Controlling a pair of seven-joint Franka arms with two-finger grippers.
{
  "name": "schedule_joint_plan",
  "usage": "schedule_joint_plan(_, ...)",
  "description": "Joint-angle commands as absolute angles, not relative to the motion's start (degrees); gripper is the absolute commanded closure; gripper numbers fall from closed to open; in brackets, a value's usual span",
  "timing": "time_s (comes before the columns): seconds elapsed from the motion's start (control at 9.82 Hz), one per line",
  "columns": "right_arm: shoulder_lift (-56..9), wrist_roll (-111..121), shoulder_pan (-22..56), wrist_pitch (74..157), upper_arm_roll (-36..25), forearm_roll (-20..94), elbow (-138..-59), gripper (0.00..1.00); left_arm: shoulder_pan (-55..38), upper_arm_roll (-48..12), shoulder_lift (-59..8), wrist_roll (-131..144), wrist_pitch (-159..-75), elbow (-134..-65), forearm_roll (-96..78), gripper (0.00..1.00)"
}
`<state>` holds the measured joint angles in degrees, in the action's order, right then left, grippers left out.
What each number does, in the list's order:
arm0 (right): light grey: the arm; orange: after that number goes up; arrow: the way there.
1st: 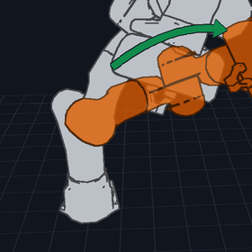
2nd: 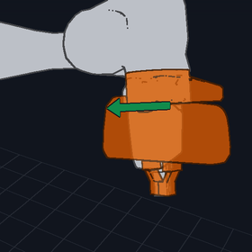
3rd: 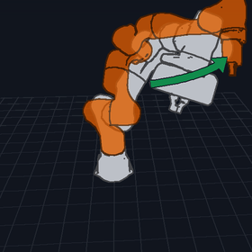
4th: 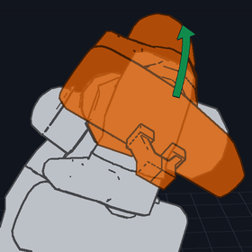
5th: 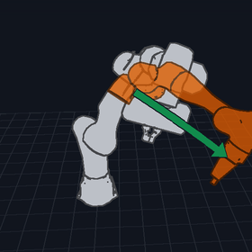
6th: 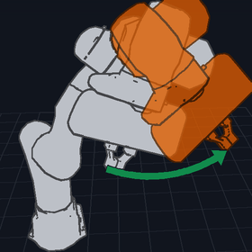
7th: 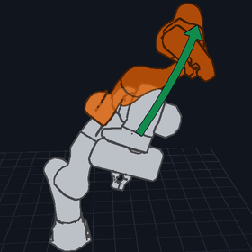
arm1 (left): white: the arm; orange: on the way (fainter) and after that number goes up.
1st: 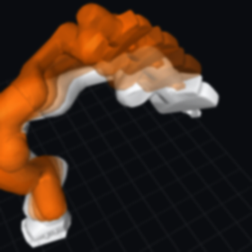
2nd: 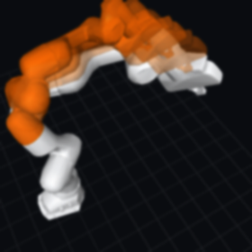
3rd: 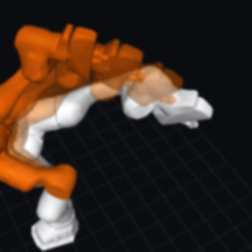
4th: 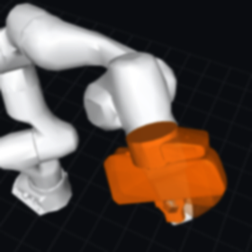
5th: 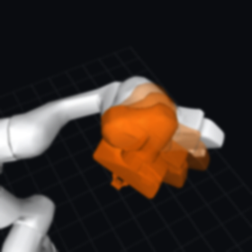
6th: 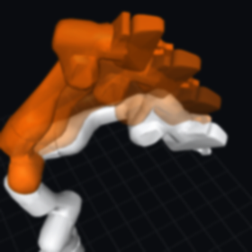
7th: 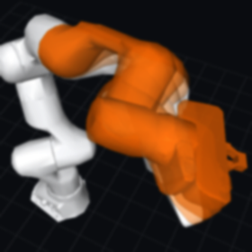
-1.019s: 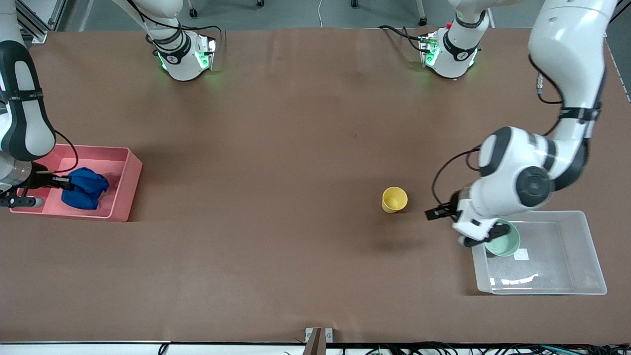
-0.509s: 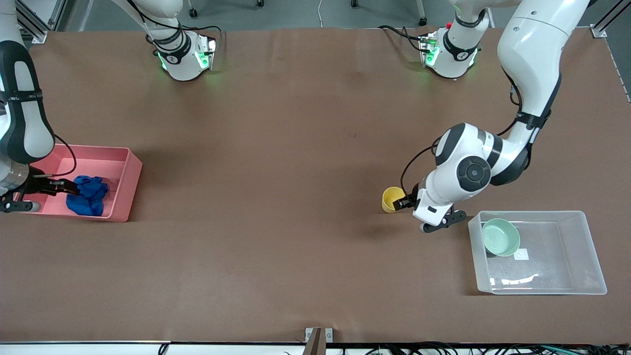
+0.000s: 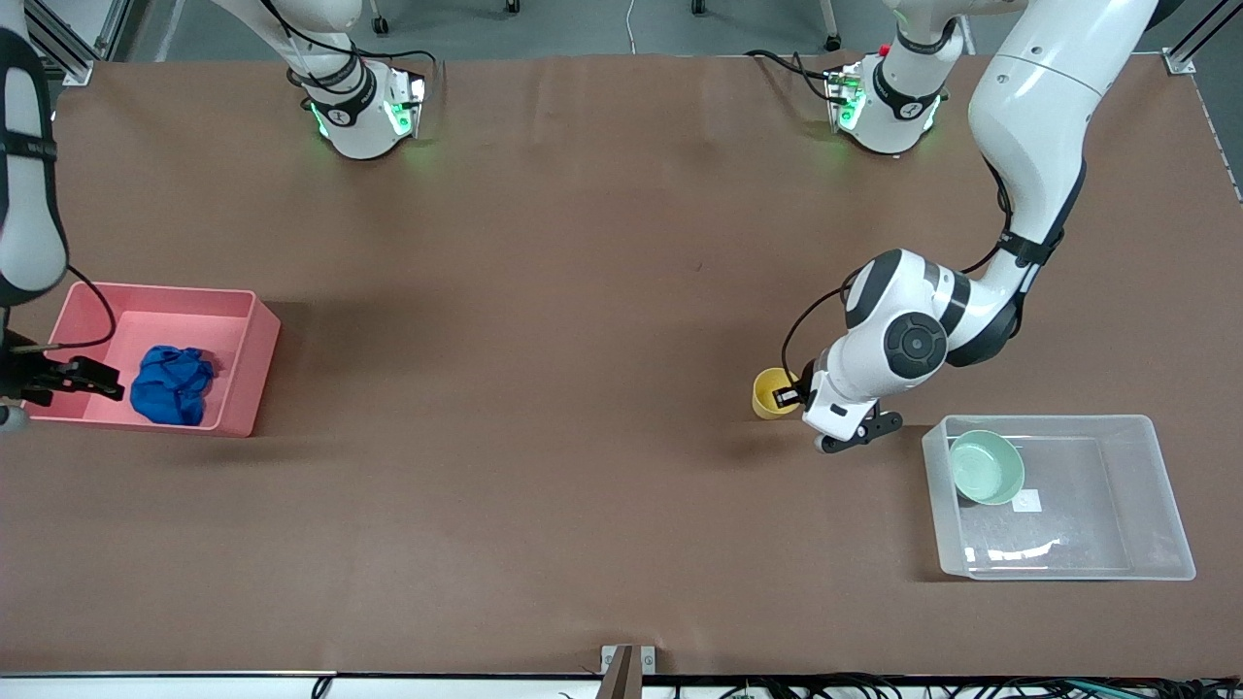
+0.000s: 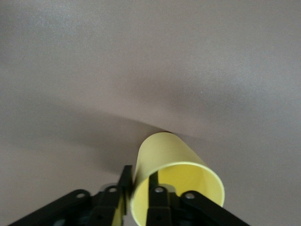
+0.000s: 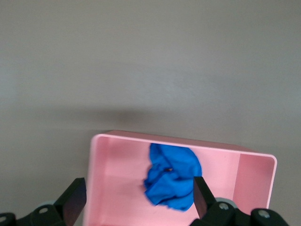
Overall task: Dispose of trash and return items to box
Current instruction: 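Move the left gripper to the yellow cup and grasp it, then carry the yellow cup with the left gripper into the clear box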
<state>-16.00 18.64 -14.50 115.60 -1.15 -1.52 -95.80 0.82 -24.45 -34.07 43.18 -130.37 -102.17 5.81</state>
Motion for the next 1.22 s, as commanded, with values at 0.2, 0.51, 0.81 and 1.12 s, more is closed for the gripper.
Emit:
schedule_joint_plan(0.2,-4.95,10.12,-8.45,101.90,-1.06,-2.29,-94.22,0.00,5.87,-23.91,-31.12,38.19,-118.79,-91.01,7.64,1.00)
schedule_joint_plan(0.51,1.39,7.40,-4.58,95.38,-0.97,-2.29,-94.57,0.00,15.44,-23.64,-31.11,18.60,-116.02,-85.88,8.69,1.00)
schedule_joint_plan(0.81,5.09,6.50,-2.38,91.77,-0.97,-2.29,-94.57,0.00,20.91,-23.56,-33.48,5.93,-116.10,-84.48,16.52,1.00)
schedule_joint_plan(1.12,5.45,5.46,-1.06,90.35,-0.88,-2.29,-93.35,0.00,25.31,-23.64,-38.66,1.41,-120.03,-83.93,15.91,1.00)
